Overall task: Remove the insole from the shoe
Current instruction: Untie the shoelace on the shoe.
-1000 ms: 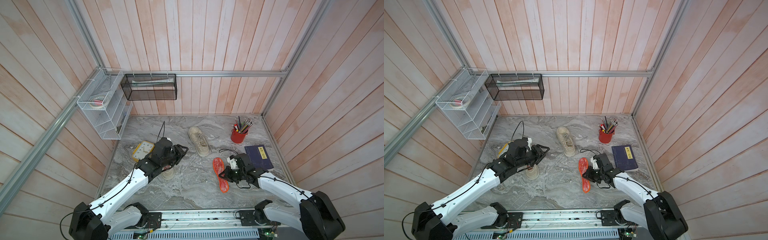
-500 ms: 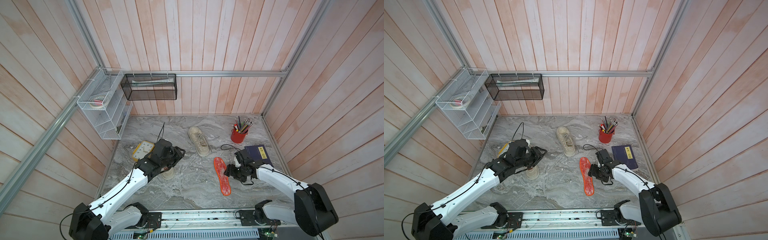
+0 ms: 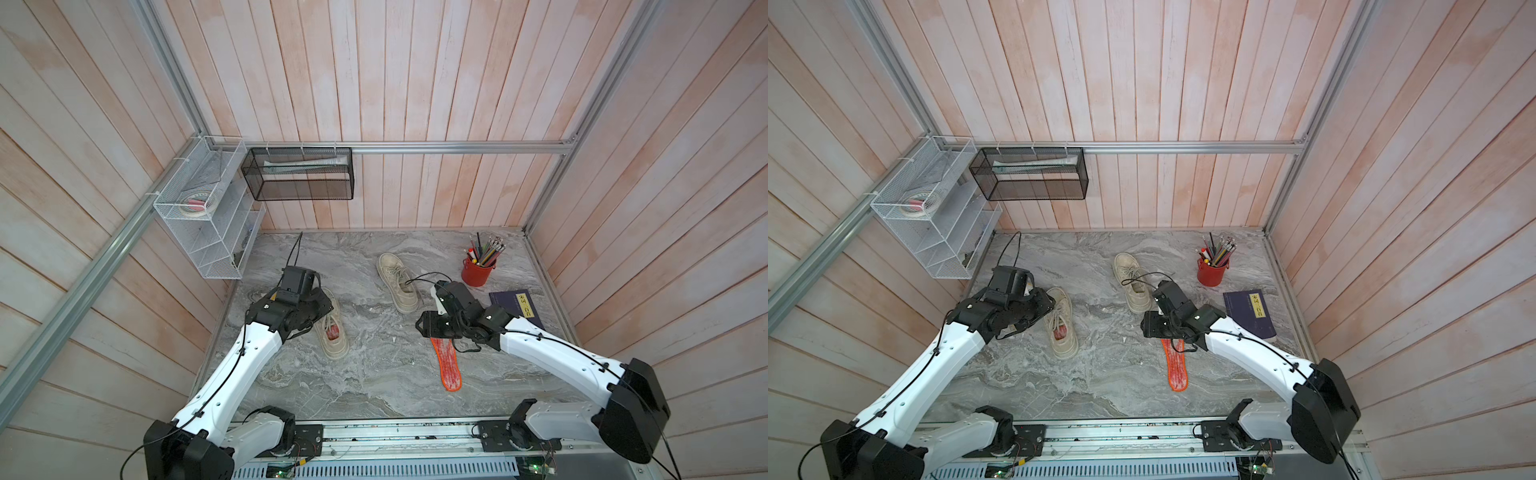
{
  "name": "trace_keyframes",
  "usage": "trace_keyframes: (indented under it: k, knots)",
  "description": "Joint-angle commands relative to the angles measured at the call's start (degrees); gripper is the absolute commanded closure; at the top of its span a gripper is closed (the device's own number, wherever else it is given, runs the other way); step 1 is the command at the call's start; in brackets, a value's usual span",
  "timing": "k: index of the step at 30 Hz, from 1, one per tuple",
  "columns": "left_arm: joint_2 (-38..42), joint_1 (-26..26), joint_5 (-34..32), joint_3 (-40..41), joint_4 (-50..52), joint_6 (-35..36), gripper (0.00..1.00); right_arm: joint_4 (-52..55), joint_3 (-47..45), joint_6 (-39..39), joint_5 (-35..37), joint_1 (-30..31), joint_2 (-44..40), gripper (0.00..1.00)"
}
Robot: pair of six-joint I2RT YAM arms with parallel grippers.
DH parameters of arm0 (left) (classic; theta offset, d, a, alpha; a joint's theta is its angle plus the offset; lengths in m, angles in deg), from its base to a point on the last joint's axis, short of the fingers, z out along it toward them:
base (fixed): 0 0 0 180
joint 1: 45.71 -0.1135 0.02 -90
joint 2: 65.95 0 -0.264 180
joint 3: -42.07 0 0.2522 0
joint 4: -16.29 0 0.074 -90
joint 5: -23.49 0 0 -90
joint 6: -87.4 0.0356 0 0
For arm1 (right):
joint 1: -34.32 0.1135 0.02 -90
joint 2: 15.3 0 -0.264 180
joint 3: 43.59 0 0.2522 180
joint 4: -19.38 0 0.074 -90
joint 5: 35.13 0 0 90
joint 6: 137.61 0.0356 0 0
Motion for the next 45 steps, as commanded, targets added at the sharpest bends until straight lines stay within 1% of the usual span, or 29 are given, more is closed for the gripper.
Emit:
trace_keyframes:
  k: [1, 5, 6, 9, 13, 18, 22, 31, 37, 38, 43, 45]
  knots:
    - [-0.2, -2.8, 3.3, 1.5, 1.6, 6.3, 0.52, -6.6, 3.2, -0.5, -3.8, 2.3, 5.3, 0.46]
    - [-0.9, -3.3, 7.2, 1.3, 0.6, 7.5, 0.58, -8.2, 9.6, -2.0, -4.5, 4.7, 12.0, 0.49]
    - [-1.0, -3.4, 9.0, 1.4, 0.0, 7.5, 0.6, -8.1, 11.1, -2.1, -4.7, 4.9, 13.6, 0.5]
    - [-0.5, -3.2, 12.3, 3.2, -2.0, 5.3, 0.62, -8.9, 13.3, -1.3, -4.8, 5.4, 16.5, 0.52]
    - [-0.2, -2.9, 11.6, 5.6, -2.3, 3.0, 0.63, -12.4, 13.3, 0.7, -5.9, 5.3, 18.0, 0.52]
    - [-0.7, -2.3, 11.4, 8.1, -4.6, 1.9, 0.63, -12.9, 13.5, 1.5, -6.2, 5.9, 19.3, 0.51]
    - [-1.8, -2.1, 12.6, 9.3, -8.0, 0.6, 0.66, -13.3, 12.0, 2.1, -5.8, 5.9, 18.3, 0.51]
    - [-5.6, -2.1, 11.4, 9.4, -10.6, 1.0, 0.69, -13.0, 10.4, 2.8, -5.1, 6.0, 16.5, 0.51]
    - [-6.3, -2.0, 10.6, 9.3, -10.3, 1.3, 0.69, -12.8, 9.8, 2.7, -5.1, 6.0, 16.0, 0.51]
    - [-6.3, -2.1, 10.4, 9.4, -10.2, 1.3, 0.67, -12.9, 9.6, 2.8, -5.0, 6.0, 15.8, 0.51]
    - [-6.0, -2.1, 9.2, 9.4, -9.5, 1.0, 0.53, -12.9, 9.2, 2.7, -5.0, 5.9, 15.5, 0.51]
    - [-6.0, -2.0, 9.5, 9.6, -9.8, 1.0, 0.53, -12.9, 9.0, 2.7, -5.1, 6.0, 15.4, 0.5]
